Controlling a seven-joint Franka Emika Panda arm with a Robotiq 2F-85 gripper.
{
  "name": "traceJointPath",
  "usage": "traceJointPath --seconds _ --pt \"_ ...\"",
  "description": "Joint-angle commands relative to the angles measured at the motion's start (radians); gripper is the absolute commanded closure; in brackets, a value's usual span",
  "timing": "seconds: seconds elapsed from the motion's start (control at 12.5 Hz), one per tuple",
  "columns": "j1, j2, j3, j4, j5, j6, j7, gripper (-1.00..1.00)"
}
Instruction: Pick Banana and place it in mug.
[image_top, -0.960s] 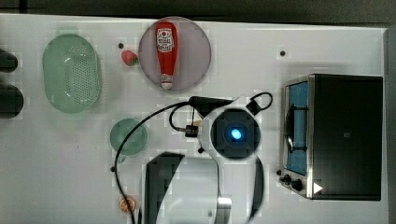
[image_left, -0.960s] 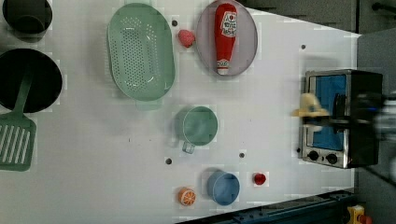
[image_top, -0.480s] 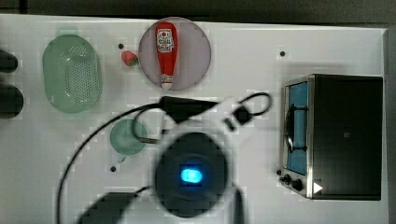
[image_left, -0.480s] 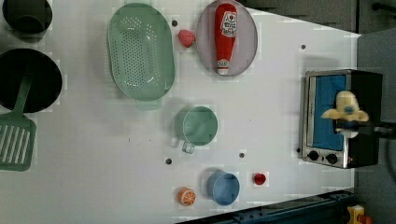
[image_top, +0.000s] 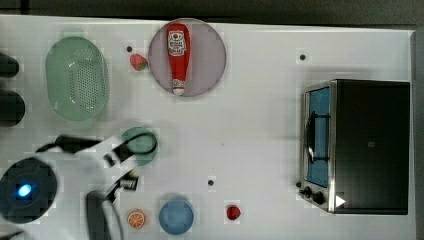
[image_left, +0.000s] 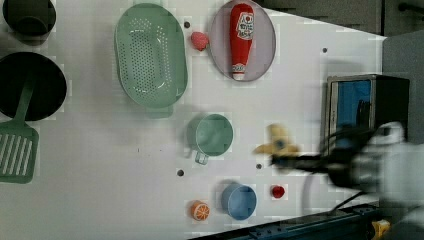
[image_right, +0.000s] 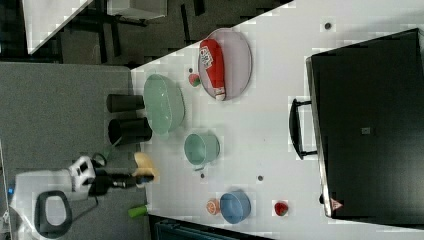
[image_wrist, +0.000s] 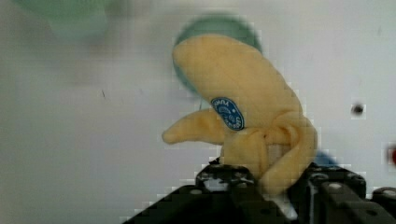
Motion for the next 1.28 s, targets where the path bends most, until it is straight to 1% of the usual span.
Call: traceJointPath --seconds 0.08,0.24,0.32,0.48,0.64,0.72,0.8,0.96,1.2,1.28 --pt "-0.044 0.008 0.036 -0.066 -0.005 0.169 0.281 0.46" --pt "-0.045 0.081 0.036 -0.084 -0.005 0.25 0.34 0.46" --pt "-0.044 0.153 0.039 -0.079 -0.006 0.295 0.34 0.46" --pt "-0.045 0.236 0.039 -0.071 -0.008 0.401 0.342 0.46" --pt "-0.046 0.288 0.036 -0.069 -0.022 0.456 0.353 0.46" --pt "-0.048 0.296 0.022 -0.066 -0.051 0.469 0.382 0.46" --pt "-0.047 0.301 0.016 -0.073 -0.084 0.465 0.412 0.4" --pt "-0.047 0.316 0.01 -0.082 -0.111 0.486 0.452 0.01" --pt "-0.048 0.333 0.006 -0.08 -0.11 0.501 0.452 -0.69" --pt "-0.048 0.332 0.006 -0.079 -0.11 0.503 0.453 -0.97"
